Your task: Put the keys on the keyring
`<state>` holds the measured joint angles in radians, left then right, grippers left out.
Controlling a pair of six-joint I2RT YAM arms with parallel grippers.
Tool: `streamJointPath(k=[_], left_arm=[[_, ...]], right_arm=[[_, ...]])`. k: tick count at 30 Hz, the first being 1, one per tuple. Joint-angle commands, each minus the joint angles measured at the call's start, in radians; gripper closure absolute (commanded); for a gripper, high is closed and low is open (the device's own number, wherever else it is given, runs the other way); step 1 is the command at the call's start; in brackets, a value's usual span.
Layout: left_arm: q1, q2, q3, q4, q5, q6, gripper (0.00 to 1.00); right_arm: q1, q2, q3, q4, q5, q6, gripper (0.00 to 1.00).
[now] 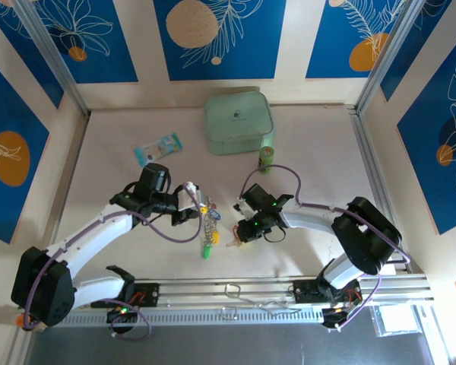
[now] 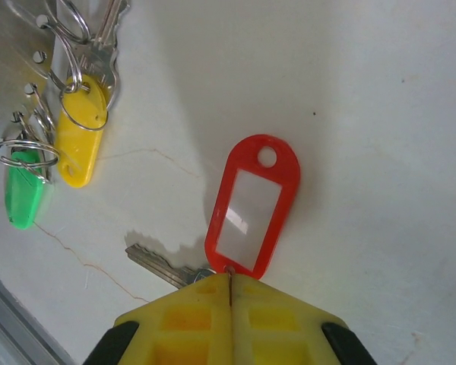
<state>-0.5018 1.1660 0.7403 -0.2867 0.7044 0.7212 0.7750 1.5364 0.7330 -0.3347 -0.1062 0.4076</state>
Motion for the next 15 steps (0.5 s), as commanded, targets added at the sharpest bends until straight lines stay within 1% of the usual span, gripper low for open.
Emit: streamJointPath(k=[1,6,10,15], left_arm=[[-0.007,-0.020,-0.002,0.046,0.018,-0.048,1.00],[-0.010,-0.011,0.006,0.081,0.036,-0.185,1.00],[-0.012,0.003,0.020,0.073,0.034,-0.276,1.00],[-0.013,0.019,0.016,0.087,0.055,-0.348,1.00]], right_arm=[[0.005,-0.039,0.014,-0.027,-0.030,-0.028,1.00],[0.012,-0.187,-0.024,0.011,0.031,-0.086,1.00],[0.009,-0.317,-0.055,0.074,0.076,-0.165,1.00],[0.002,-0.416,-0.061,0.178,0.056,-0.286,1.00]])
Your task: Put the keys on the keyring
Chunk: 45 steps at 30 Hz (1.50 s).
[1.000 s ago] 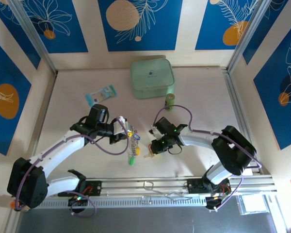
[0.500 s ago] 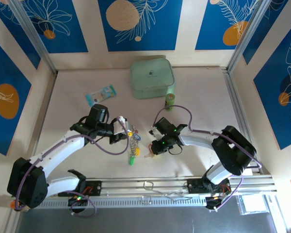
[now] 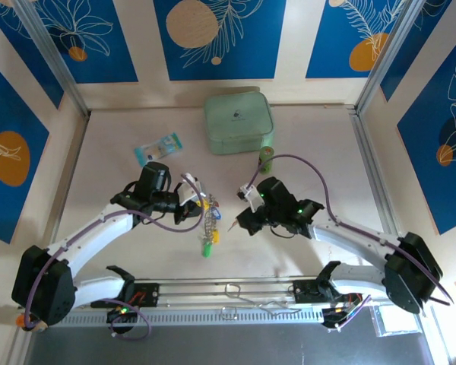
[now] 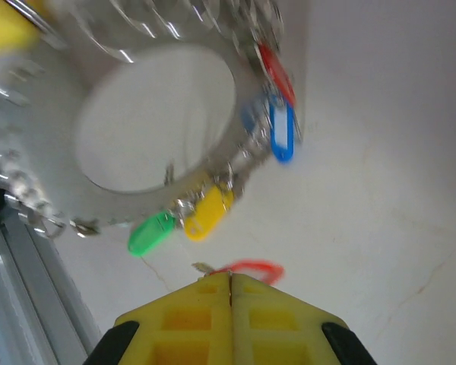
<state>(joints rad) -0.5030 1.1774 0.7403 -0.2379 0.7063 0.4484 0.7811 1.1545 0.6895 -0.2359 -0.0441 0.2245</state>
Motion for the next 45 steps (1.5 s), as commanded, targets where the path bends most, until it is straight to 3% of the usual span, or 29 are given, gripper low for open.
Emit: streamJointPath(k=[1,8,19,37,45], left_arm=[[-0.014,0.011,0.015,0.045,0.059,-0.090,1.00],[-0.027,0.038,0.019,0.075,0.068,-0.140,1.00],[-0.058,0.057,0.037,0.040,0.049,-0.118,1.00],[-0.063,0.062,0.045,0.039,0.046,-0.137,1.00],[-0.062,0.066,0.044,0.046,0.050,-0.149,1.00]], right_arm=[[-0.008,-0.043,-0.013,0.102,-0.025,-0.126,1.00],[-0.017,-0.005,0.063,0.135,-0.170,-0.201,1.00],[-0.010,0.071,0.116,0.202,-0.229,-0.172,1.00],[-0.003,0.129,0.142,0.185,-0.225,-0.165,1.00],[-0.010,0.134,0.138,0.165,-0.136,-0.145,1.00]])
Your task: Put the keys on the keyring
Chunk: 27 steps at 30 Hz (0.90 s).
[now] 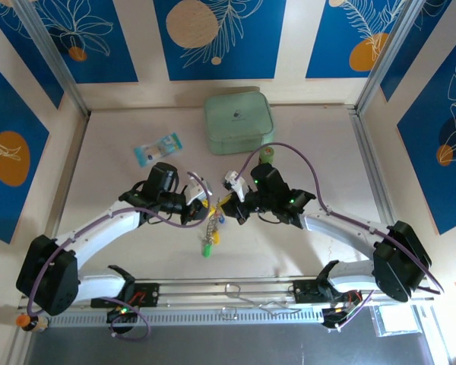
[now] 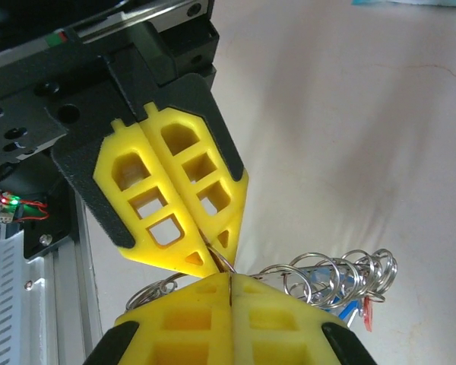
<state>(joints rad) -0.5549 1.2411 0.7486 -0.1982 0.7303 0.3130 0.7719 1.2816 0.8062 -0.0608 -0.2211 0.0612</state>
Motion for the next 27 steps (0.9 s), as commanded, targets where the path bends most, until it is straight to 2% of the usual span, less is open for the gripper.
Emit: streamJointPath(k=[1,13,24,25,27], left_arm=[[-0.011,0.001,0.035,0.006,0.028,-0.014,1.00],[-0.011,-0.024,0.014,0.036,0.026,0.000,1.00],[-0.017,-0.060,-0.016,0.086,-0.001,0.037,1.00],[-0.020,-0.066,-0.021,0.088,-0.014,0.050,1.00],[-0.027,-0.075,-0.030,0.091,-0.034,0.071,1.00]], right_arm=[[-0.003,0.007,0.022,-0.010,0.057,0.026,1.00],[-0.016,0.004,0.019,-0.040,0.124,0.079,1.00],[-0.022,0.016,0.036,-0.065,0.055,0.116,1.00],[-0.024,0.017,0.031,-0.062,0.045,0.120,1.00],[-0.023,0.018,0.017,-0.060,0.037,0.130,0.92]])
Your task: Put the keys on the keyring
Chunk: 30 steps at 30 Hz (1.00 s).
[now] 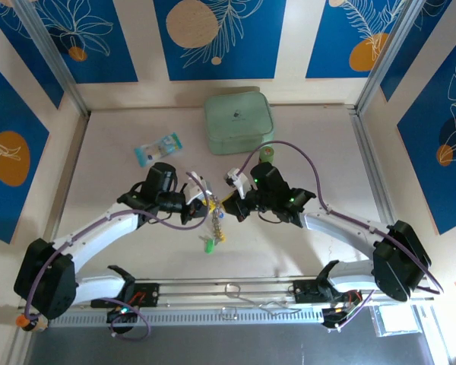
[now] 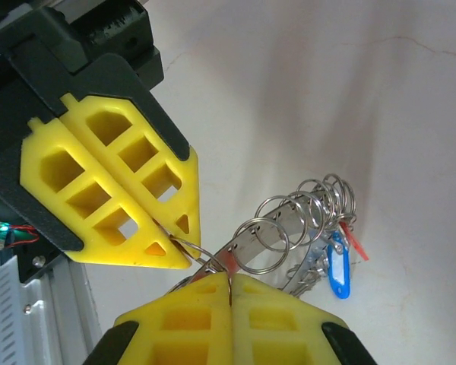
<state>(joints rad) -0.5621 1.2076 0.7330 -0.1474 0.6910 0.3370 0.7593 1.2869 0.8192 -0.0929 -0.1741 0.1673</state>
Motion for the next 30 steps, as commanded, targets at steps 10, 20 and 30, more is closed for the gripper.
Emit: streamJointPath(k=[10,20,30], left_arm=[[-0.039,-0.072,-0.062,0.110,-0.007,0.087,1.00],[-0.041,-0.117,-0.111,0.204,0.005,0.133,1.00],[-0.042,-0.092,-0.113,0.253,0.049,0.066,1.00]], right_arm=[[-0.014,-0.041,-0.032,-0.014,-0.046,-0.031,0.68],[-0.025,-0.217,-0.180,0.126,-0.083,-0.379,0.64],[0.014,-0.207,-0.187,0.112,-0.040,-0.409,0.66]])
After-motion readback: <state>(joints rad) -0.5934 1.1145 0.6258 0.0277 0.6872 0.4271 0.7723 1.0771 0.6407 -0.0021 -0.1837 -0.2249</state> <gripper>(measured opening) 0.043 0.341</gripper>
